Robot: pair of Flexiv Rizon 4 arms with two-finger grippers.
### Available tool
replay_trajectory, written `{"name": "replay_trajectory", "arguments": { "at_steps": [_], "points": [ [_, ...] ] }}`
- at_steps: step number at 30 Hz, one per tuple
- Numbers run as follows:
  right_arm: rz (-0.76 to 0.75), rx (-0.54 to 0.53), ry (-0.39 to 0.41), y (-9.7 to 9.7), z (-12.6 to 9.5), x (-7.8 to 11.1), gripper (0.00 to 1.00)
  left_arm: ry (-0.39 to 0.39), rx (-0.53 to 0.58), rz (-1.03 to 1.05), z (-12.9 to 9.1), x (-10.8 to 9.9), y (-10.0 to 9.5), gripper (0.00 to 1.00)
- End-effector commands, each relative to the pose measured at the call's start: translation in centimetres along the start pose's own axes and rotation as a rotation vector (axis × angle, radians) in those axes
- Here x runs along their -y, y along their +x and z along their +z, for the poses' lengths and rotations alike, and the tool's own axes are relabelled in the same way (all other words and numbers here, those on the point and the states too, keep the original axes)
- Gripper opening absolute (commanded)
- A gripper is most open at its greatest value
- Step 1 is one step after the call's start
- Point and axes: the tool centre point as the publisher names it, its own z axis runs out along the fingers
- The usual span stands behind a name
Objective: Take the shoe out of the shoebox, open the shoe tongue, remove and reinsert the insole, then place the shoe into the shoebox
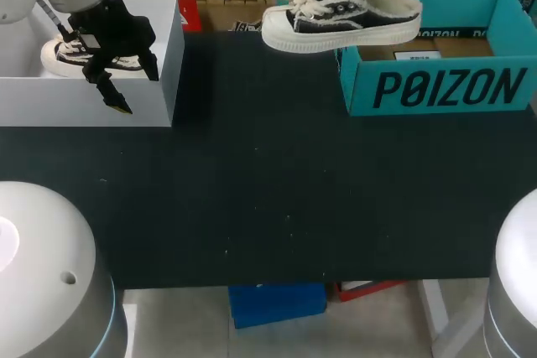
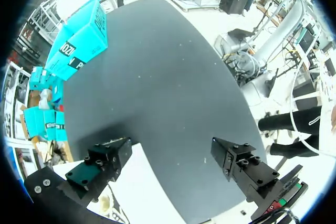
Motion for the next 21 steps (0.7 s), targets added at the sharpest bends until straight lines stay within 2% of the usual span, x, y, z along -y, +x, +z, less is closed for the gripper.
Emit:
{"name": "replay_trajectory", "arguments": {
  "at_steps": [1, 5, 11, 15, 21],
  "points": [
    [0.014, -0.009, -0.024, -1.1, 0.4, 3.9, 0.0, -0.003, 0.0, -0.001, 0.0, 0.0, 0.1, 1.0],
    [0.04, 0.008, -0.026, -2.8, 0.5, 7.3, 0.0, -0.003, 0.0, -0.001, 0.0, 0.0, 0.1, 1.0],
    [0.002, 0.023, -0.065, -5.9, 0.4, 11.3, 0.0, -0.003, 0.0, -0.001, 0.0, 0.0, 0.1, 1.0],
    [-0.029, 0.025, -0.08, -8.1, 0.8, 13.1, 0.0, -0.003, 0.0, -0.001, 0.0, 0.0, 0.1, 1.0],
    [-0.065, 0.007, -0.088, -10.7, 1.9, 14.8, 0.0, -0.003, 0.0, -0.001, 0.0, 0.0, 0.1, 1.0]
  ]
}}
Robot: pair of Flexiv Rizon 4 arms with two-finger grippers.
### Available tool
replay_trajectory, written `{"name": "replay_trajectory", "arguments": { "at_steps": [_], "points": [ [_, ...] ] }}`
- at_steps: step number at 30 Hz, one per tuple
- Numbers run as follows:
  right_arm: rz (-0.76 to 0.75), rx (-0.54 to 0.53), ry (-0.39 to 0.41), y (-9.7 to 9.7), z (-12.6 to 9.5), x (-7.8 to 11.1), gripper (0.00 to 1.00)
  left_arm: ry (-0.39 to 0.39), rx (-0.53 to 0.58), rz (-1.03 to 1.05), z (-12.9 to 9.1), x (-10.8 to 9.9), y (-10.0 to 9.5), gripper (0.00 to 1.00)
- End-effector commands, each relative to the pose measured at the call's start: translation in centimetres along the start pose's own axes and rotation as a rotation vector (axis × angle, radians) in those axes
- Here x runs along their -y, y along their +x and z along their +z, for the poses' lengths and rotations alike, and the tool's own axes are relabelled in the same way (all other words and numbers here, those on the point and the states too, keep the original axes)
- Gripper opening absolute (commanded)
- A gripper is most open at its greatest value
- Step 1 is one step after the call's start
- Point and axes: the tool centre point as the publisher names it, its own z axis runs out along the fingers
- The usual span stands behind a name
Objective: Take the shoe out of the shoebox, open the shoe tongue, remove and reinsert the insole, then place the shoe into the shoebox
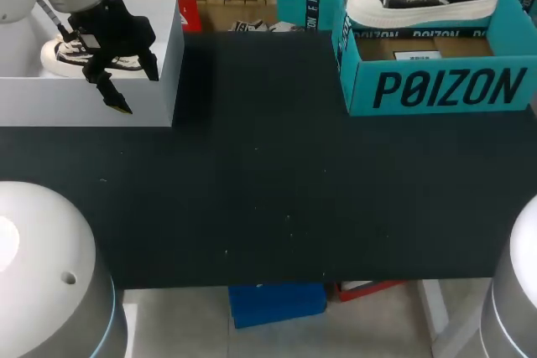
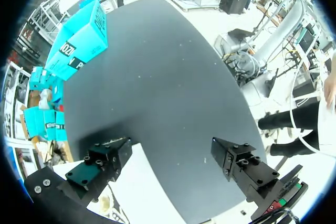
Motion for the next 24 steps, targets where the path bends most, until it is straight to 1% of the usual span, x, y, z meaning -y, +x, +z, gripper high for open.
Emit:
{"name": "replay_trajectory", "arguments": {
  "at_steps": [1, 6, 11, 21, 24],
  "points": [
    [-0.005, -0.039, -0.029, -2.0, 1.0, 1.1, 0.0, -0.003, 0.0, -0.001, 0.0, 0.0, 0.1, 1.0],
    [-0.013, -0.047, -0.019, -3.3, 2.7, 2.1, 0.0, -0.003, 0.0, -0.001, 0.0, 0.0, 0.1, 1.0],
    [-0.027, -0.052, -0.015, -4.2, 3.9, 2.8, 0.0, -0.003, 0.0, -0.001, 0.0, 0.0, 0.1, 1.0],
    [-0.013, -0.068, -0.018, -5.5, 6.4, 4.6, 0.0, -0.003, 0.0, -0.001, 0.0, 0.0, 0.1, 1.0],
    [-0.01, -0.069, -0.016, -5.7, 7.2, 4.8, 0.0, -0.003, 0.0, -0.001, 0.0, 0.0, 0.1, 1.0]
  ]
}}
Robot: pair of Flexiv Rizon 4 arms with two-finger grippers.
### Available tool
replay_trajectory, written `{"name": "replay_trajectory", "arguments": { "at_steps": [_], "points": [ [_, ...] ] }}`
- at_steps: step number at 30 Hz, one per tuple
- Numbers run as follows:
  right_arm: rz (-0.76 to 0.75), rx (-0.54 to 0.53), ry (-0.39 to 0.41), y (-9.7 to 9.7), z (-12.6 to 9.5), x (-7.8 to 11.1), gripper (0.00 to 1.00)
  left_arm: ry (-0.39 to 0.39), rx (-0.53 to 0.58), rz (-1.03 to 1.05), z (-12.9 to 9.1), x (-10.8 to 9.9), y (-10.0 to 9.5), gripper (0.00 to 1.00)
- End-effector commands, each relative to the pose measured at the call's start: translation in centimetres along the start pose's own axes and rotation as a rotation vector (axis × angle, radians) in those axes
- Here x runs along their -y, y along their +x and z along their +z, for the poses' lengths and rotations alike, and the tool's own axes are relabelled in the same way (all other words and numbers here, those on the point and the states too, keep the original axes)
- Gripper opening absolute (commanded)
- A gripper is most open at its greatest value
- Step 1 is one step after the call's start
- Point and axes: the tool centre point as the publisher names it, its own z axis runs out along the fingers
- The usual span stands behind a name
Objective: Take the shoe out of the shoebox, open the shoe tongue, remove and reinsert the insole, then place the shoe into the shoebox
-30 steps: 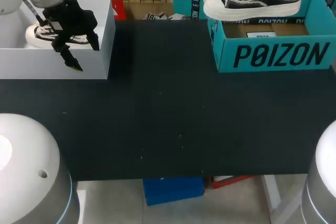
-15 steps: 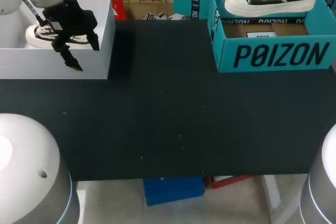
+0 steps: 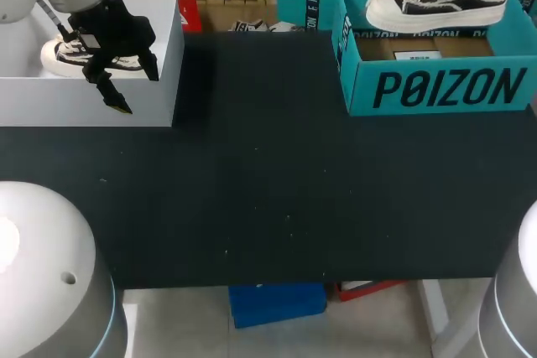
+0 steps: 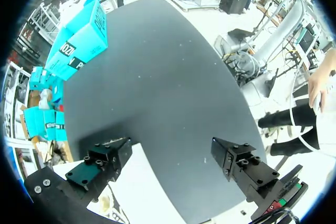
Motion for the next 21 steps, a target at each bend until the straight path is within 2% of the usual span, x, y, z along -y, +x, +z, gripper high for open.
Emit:
{"name": "replay_trajectory", "arguments": {
  "at_steps": [1, 21],
  "points": [
    [-0.001, -0.012, -0.005, -1.0, 1.5, 0.2, 0.0, -0.003, 0.0, -0.001, 0.0, 0.0, 0.1, 1.0],
    [0.035, -0.035, -0.009, -1.4, 8.8, 1.3, 0.0, -0.003, 0.0, -0.001, 0.0, 0.0, 0.1, 1.0]
  ]
}}
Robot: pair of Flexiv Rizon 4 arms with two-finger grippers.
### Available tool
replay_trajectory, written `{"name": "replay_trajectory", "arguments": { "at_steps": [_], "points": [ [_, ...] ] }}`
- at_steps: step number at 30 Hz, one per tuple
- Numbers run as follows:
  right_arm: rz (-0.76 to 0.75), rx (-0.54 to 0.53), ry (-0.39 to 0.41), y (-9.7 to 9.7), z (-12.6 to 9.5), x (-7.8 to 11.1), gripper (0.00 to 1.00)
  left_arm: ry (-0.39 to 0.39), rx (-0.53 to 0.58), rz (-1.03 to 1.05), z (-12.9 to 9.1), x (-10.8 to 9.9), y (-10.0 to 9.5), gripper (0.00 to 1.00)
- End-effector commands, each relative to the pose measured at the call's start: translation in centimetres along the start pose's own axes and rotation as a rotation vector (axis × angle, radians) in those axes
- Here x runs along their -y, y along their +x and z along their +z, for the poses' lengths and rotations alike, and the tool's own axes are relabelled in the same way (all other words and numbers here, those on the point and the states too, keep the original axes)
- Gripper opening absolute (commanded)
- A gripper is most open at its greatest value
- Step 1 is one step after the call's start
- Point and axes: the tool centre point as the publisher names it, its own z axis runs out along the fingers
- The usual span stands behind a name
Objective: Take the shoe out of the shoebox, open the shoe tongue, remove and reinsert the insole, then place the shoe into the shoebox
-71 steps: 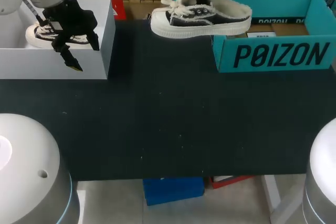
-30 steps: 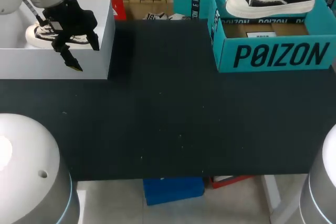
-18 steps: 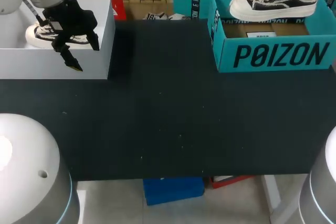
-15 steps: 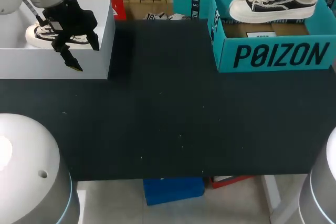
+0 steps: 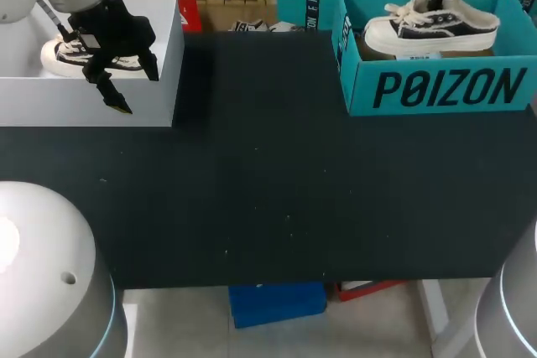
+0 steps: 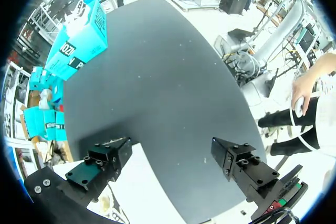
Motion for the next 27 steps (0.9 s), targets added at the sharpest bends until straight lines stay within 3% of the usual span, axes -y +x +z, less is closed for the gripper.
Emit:
{"name": "replay_trajectory", "arguments": {
  "at_steps": [1, 27],
  "points": [
    [0.007, -0.002, -0.003, -0.4, 1.6, 0.0, 0.0, -0.003, 0.0, -0.001, 0.0, 0.0, 0.1, 1.0],
    [0.053, -0.032, -0.025, 0.3, 8.2, 0.0, 0.0, -0.003, 0.0, -0.001, 0.0, 0.0, 0.1, 1.0]
  ]
}}
